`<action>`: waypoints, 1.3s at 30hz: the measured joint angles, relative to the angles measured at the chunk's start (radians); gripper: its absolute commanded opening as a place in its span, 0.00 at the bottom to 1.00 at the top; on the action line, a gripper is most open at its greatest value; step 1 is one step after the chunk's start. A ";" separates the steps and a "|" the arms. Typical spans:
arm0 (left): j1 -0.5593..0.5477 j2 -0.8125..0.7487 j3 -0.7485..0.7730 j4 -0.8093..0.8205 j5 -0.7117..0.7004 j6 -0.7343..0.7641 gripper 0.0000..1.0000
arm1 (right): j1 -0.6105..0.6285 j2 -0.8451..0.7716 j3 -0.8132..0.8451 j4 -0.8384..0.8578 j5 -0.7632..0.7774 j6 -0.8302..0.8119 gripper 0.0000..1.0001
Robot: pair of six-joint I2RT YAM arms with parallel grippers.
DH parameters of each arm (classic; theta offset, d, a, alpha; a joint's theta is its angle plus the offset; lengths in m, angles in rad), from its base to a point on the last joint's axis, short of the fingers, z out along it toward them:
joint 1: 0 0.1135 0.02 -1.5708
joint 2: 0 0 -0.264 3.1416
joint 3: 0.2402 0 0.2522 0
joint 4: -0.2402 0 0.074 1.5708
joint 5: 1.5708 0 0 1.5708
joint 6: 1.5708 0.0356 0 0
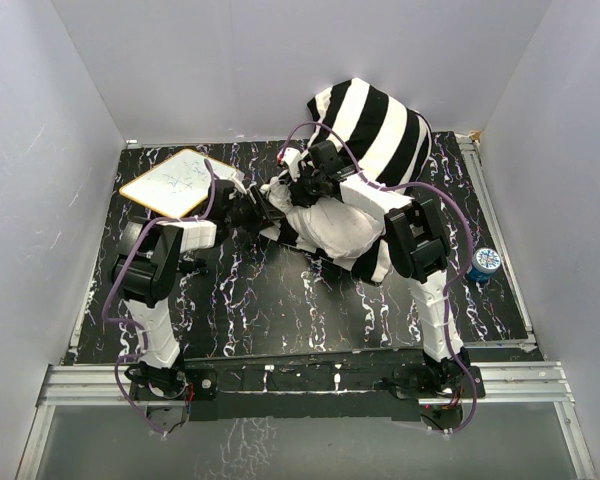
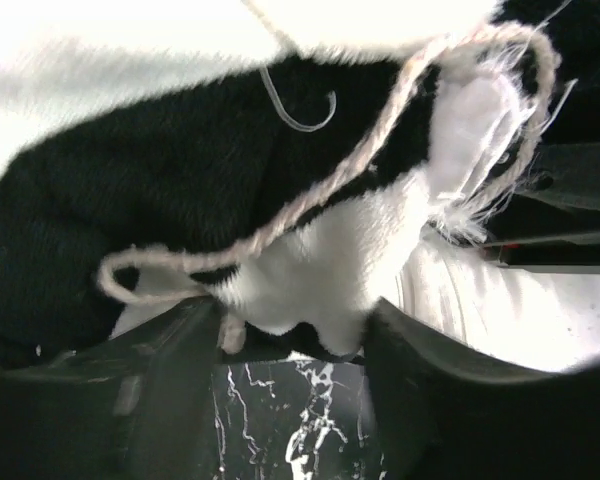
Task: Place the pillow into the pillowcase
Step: Stuff the pillow into the pillowcase.
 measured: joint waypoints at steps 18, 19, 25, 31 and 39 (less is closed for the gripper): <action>-0.005 -0.103 -0.035 0.108 0.128 -0.029 0.00 | 0.023 -0.014 -0.084 0.163 0.238 0.100 0.08; -0.005 -0.143 -0.049 0.116 0.129 -0.041 0.00 | 0.026 -0.015 -0.089 0.179 0.260 0.106 0.08; -0.011 -0.180 -0.052 0.326 0.215 -0.212 0.00 | 0.029 -0.009 -0.090 0.211 0.309 0.135 0.23; -0.064 -0.054 0.013 0.594 0.303 -0.378 0.02 | 0.024 0.021 -0.004 0.090 0.187 0.101 0.54; 0.001 -0.179 -0.169 0.351 0.253 -0.204 0.59 | -0.014 -0.014 0.025 -0.070 -0.044 0.018 0.78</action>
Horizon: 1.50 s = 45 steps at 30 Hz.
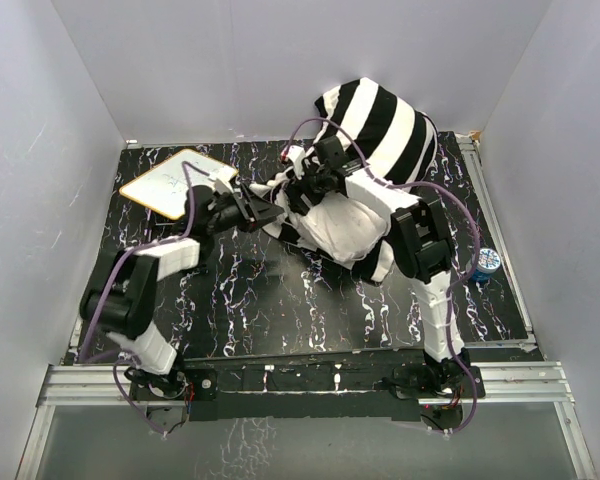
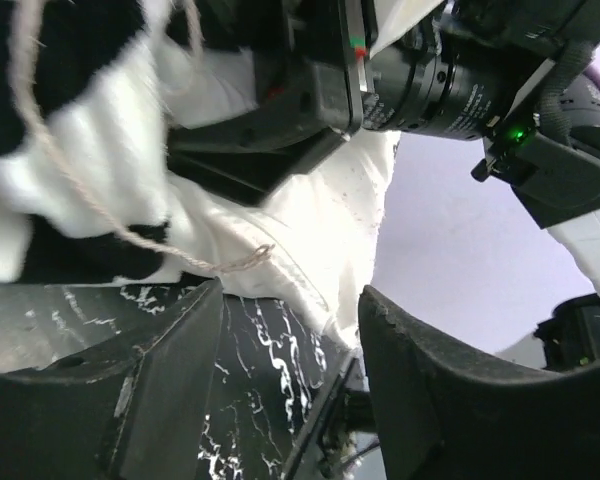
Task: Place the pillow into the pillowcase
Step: Stuff the pillow into the pillowcase.
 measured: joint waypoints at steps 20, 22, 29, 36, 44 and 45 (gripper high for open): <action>-0.143 -0.240 -0.312 -0.078 -0.209 0.043 0.55 | -0.068 -0.472 -0.102 -0.507 -0.258 -0.528 0.99; -0.167 -0.219 -0.312 -0.043 -0.239 0.038 0.58 | -0.048 -0.545 -0.188 -0.533 -0.238 -0.621 0.99; -0.225 -0.195 -0.372 0.104 -0.414 0.017 0.62 | -0.016 -0.732 -0.550 -0.375 -0.055 -0.689 0.99; -0.230 -0.020 -0.420 0.358 -0.473 -0.082 0.68 | 0.060 -0.715 -0.786 0.029 0.232 -0.588 0.91; -0.234 -0.003 -0.405 0.361 -0.492 -0.084 0.69 | 0.083 -0.600 -0.780 0.272 0.359 -0.505 0.22; -0.234 -0.011 -0.405 0.359 -0.499 -0.074 0.73 | 0.070 -0.576 -0.738 0.258 0.337 -0.483 0.18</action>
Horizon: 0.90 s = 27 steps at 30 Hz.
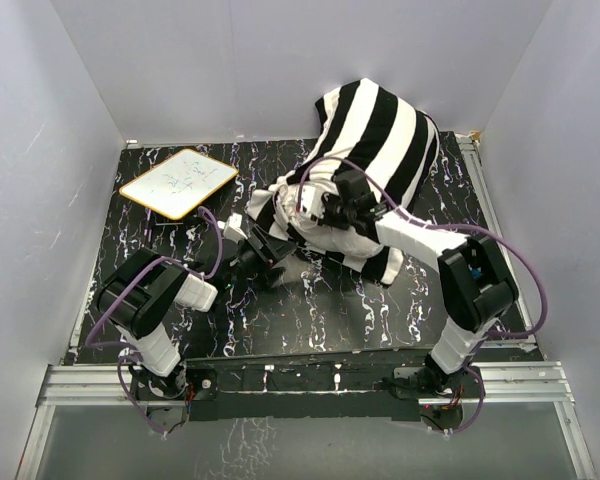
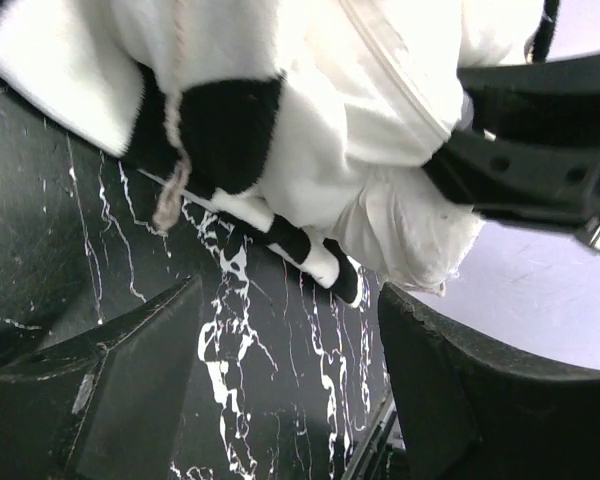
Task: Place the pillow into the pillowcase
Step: Stuff the pillow into the pillowcase.
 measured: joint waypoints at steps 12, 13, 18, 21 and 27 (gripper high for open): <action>0.026 0.087 0.032 0.070 -0.069 -0.002 0.78 | -0.130 0.198 0.344 -0.234 -0.355 0.201 0.10; 0.021 0.099 0.044 0.058 -0.081 -0.001 0.76 | -0.134 0.205 0.356 -0.246 -0.368 0.209 0.10; 0.014 0.174 0.142 0.018 -0.150 0.015 0.58 | -0.147 0.236 0.401 -0.290 -0.405 0.239 0.10; 0.014 0.216 0.215 -0.034 -0.190 0.025 0.45 | -0.148 0.240 0.413 -0.305 -0.409 0.249 0.10; 0.014 0.234 0.290 -0.166 -0.267 0.046 0.40 | -0.148 0.245 0.427 -0.326 -0.412 0.251 0.10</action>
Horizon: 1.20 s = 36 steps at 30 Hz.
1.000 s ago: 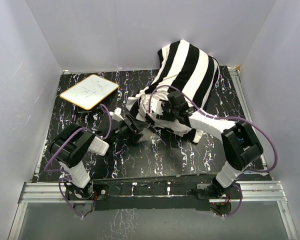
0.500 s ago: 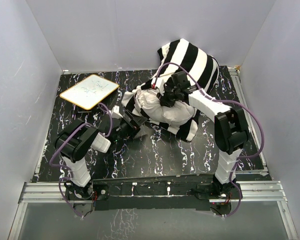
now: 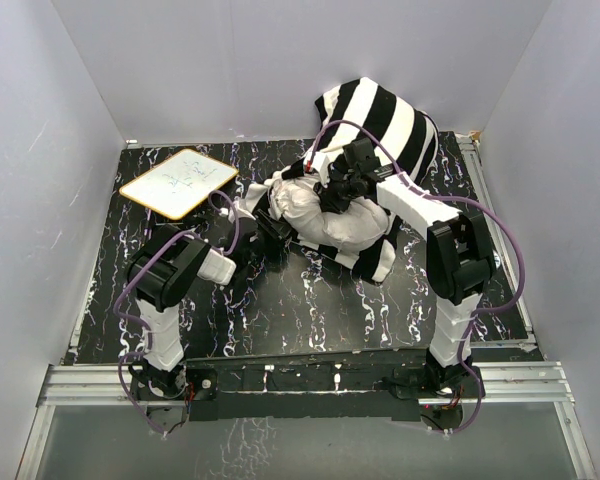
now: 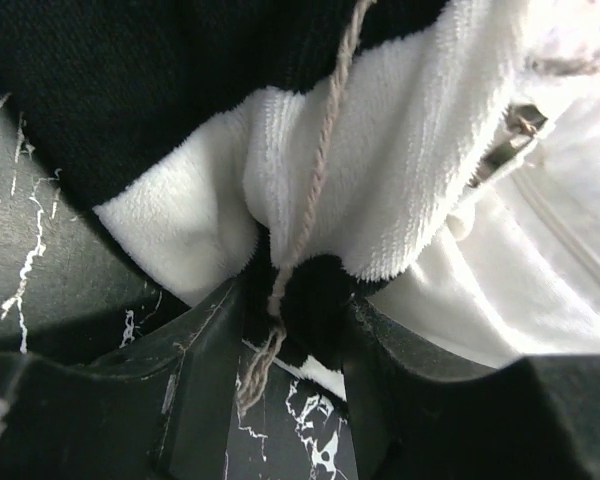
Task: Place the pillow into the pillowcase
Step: Stuff the pillow into the pillowcase.
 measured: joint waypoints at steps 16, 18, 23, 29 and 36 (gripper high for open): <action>0.022 0.063 0.072 0.024 0.093 0.133 0.00 | 0.023 0.004 0.094 -0.191 -0.107 -0.109 0.98; 0.026 0.046 0.063 0.020 0.122 0.150 0.00 | 0.061 -0.053 0.056 -0.180 -0.074 -0.153 0.99; 0.026 -0.074 0.016 -0.001 0.184 0.180 0.00 | 0.206 -0.192 -0.113 -0.010 0.109 -0.188 0.98; 0.024 -0.154 -0.013 -0.032 0.230 0.184 0.00 | 0.238 -0.049 -0.188 0.241 0.407 -0.197 0.17; 0.033 -0.237 -0.080 -0.064 0.254 0.184 0.00 | 0.201 0.031 -0.136 0.355 0.521 -0.185 0.08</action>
